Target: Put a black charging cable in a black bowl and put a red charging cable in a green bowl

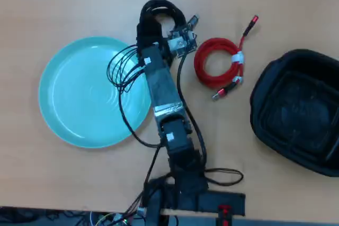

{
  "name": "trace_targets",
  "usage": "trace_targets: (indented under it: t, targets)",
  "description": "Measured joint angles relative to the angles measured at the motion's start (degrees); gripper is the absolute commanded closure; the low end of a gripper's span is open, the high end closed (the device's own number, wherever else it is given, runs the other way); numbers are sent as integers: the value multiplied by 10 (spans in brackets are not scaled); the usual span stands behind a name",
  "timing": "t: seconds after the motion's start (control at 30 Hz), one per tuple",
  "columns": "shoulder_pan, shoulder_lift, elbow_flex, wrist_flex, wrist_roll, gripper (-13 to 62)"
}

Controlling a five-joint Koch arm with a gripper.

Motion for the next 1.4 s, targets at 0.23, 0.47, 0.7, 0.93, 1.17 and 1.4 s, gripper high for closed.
trace_targets:
  t: [0.23,0.47,0.7,0.93,1.17,1.4]
  targets:
    - [7,-4,13,0,65,74]
    - [9,-37,18,0,102,73]
    - [6,-52,26,0,101,76]
    - [-6,-65,27,-6,101,76]
    - [-7,-76,27,-11,100,78]
    - [-6,-98,26,-47,100,252]
